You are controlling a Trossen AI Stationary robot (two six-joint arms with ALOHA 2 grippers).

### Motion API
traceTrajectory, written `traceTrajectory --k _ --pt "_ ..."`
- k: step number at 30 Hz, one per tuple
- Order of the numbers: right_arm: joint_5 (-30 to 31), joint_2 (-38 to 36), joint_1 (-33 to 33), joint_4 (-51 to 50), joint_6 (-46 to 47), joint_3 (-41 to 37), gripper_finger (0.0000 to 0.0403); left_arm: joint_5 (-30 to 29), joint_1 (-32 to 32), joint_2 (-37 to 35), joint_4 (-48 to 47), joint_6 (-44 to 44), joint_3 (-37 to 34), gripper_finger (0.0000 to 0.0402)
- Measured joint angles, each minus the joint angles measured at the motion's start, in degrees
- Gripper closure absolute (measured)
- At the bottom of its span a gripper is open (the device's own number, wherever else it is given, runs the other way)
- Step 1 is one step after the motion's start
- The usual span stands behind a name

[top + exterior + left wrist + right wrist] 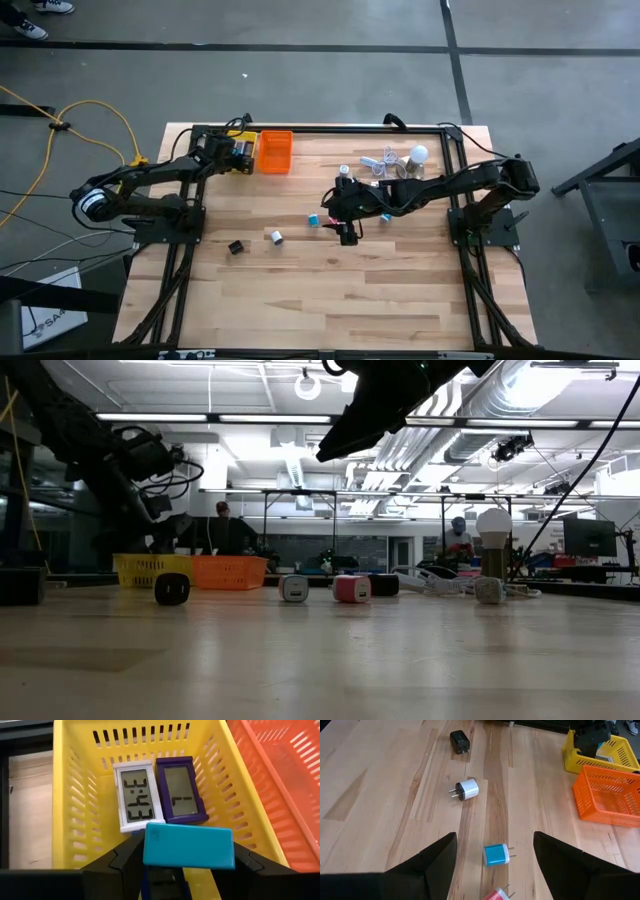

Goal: Pick & Place Office items
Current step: Put the light blue digital clock into the yellow basket

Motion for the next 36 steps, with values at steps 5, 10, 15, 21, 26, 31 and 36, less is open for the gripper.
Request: traceTrajectory --k 5,10,15,21,26,31,36 --pt "0.01 0.0 0.01 0.02 0.0 0.0 0.0152 -0.01 0.0 0.0 3.13 1.58 -0.02 0.021" --pt "0.01 0.0 0.0 0.0 0.0 0.0 0.0152 -0.06 0.0 0.0 4.04 2.11 0.44 0.021" --pt "0.01 0.0 0.01 0.02 0.0 0.0 0.0152 -0.28 0.0 0.0 4.59 2.92 0.81 0.021" --pt "0.01 0.01 0.0 0.02 0.0 0.0 0.0152 -1.31 0.13 -1.56 4.88 4.04 0.87 0.021" --pt "0.01 0.0 0.0 0.0 0.0 0.0 0.0152 -1.49 0.26 -3.23 4.87 4.04 0.9 0.021" --pt "0.01 0.0 0.0 0.0 0.0 0.0 0.0152 -1.43 0.2 -7.02 4.68 5.1 0.9 0.021" --pt "0.01 0.02 0.01 0.0 0.0 0.0 0.0152 0.63 -1.13 -12.77 -1.7 5.13 0.92 0.021"
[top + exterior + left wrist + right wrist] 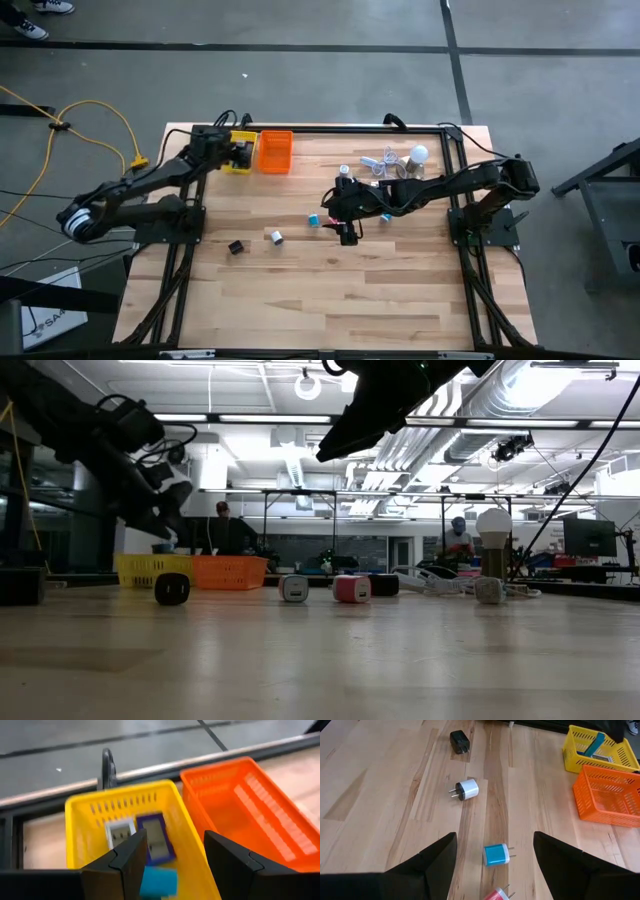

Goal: Pick & Place Office items
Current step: Put the light blue digital clock into the yellow basket

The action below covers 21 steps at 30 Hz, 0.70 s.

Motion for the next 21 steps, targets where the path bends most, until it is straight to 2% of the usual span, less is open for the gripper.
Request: traceTrajectory --k 12,16,21 --pt "0.0 0.0 -0.01 0.0 0.0 0.0 0.0152 -0.79 -6.98 -15.52 -17.95 -2.64 0.0 0.021" --pt "0.0 0.0 -0.01 0.0 0.0 0.0 0.0152 -1.0 -8.03 -17.2 -23.61 -5.57 0.0 0.021" --pt "-0.01 -0.01 0.0 0.01 0.0 0.0 0.0152 -1.04 -7.2 -16.21 -23.66 -4.42 0.0 0.021"
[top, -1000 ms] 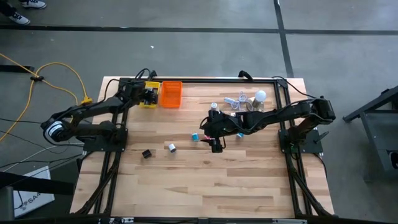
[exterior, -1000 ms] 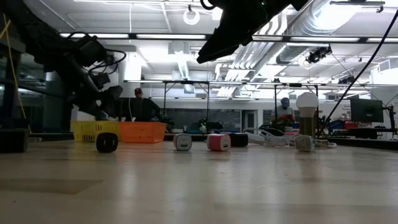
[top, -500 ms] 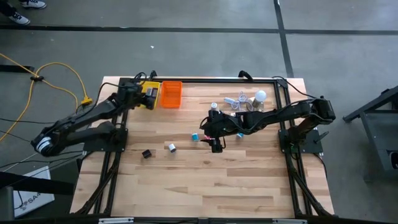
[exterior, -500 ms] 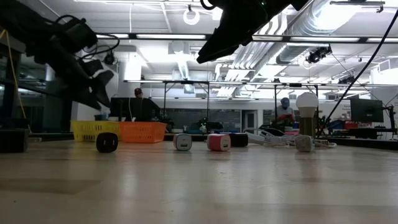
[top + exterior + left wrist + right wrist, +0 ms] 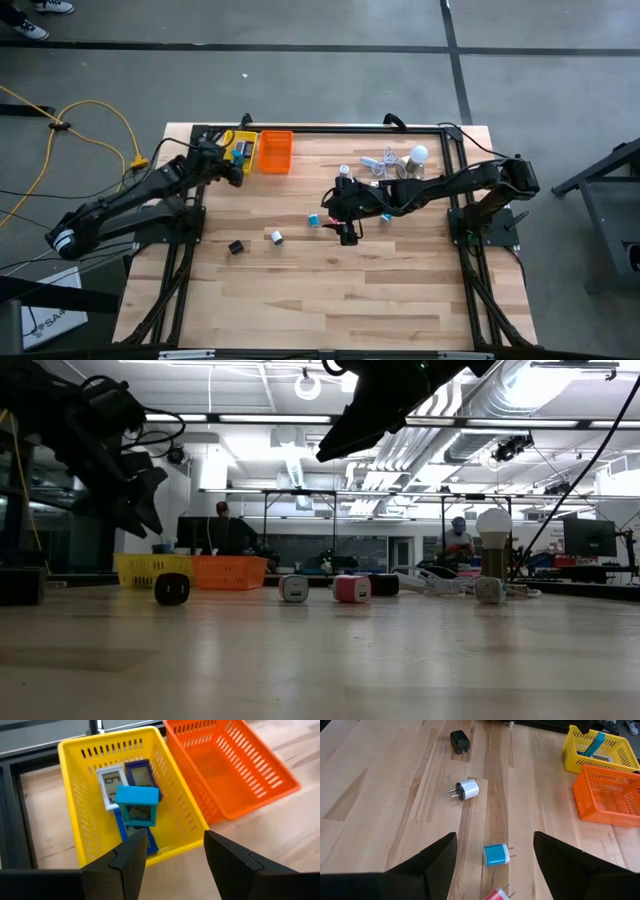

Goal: Pick & Place Office items
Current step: Put the light blue digital clock into the yellow basket, then put the left black adapter into the orange basket

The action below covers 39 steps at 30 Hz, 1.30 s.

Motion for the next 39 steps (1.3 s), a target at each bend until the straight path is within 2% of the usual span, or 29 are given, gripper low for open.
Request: traceTrajectory --k 6,15,22,34,39 --pt "-0.01 0.01 -0.01 -0.01 0.0 0.0 0.0152 0.08 1.31 4.41 2.22 1.16 0.0 0.021" --pt "-0.01 0.01 0.0 0.0 0.0 0.0 0.0152 0.15 1.32 12.87 12.02 2.71 0.02 0.021" --pt "-0.01 0.01 -0.01 0.01 0.0 0.0 0.0152 0.11 4.08 17.95 16.37 3.78 0.02 0.021" --pt "-0.01 0.01 -0.01 -0.01 0.0 0.0 0.0152 0.56 5.29 17.81 19.97 5.6 0.04 0.021" --pt "0.01 0.01 0.01 0.0 0.0 0.0 0.0152 3.23 4.05 17.81 18.32 2.46 0.04 0.021"
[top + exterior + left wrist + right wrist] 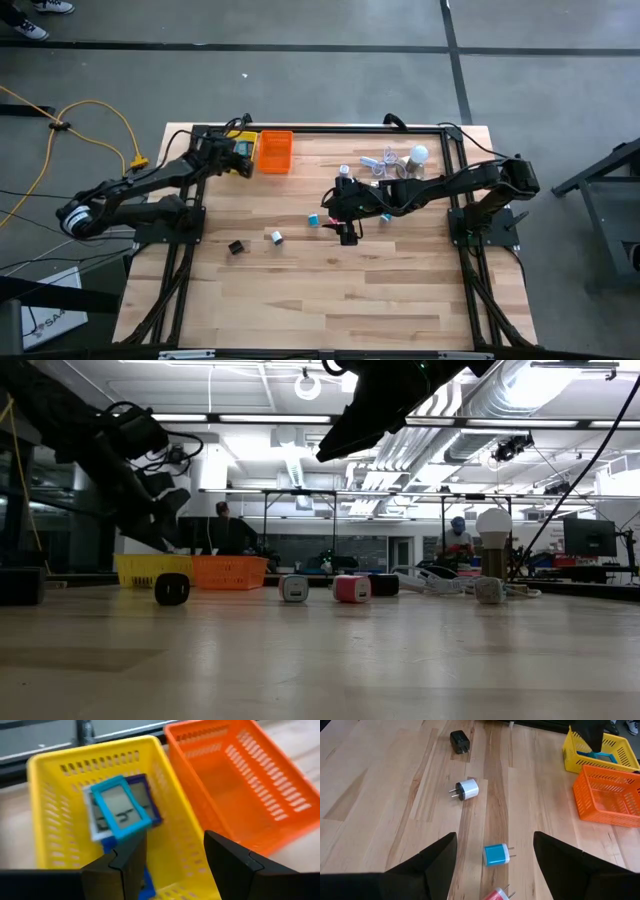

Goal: Pick & Place Office items
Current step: Put the left black adapter into the orange basket

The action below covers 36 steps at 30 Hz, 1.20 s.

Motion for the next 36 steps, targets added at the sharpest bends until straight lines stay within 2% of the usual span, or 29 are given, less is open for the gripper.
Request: traceTrajectory --k 6,11,18,25,36 --pt "0.0 0.0 -0.02 0.0 0.0 0.0 0.0152 -1.7 -0.93 -0.96 1.7 0.0 0.0 0.021" --pt "-0.01 0.0 -0.01 0.02 0.0 0.0 0.0152 -1.37 -0.92 -4.19 2.79 4.49 0.0 0.021" --pt "-0.01 0.0 0.0 0.01 0.01 0.0 0.0152 7.69 -2.73 -9.21 2.84 14.5 0.0 0.021" --pt "0.0 0.0 0.0 0.0 0.0 0.0 0.0152 14.61 -7.6 -12.59 2.88 18.65 0.0 0.021" --pt "-0.02 0.0 0.0 0.02 0.0 0.0 0.0152 15.03 -19.47 -14.77 2.9 17.78 -0.02 0.021"
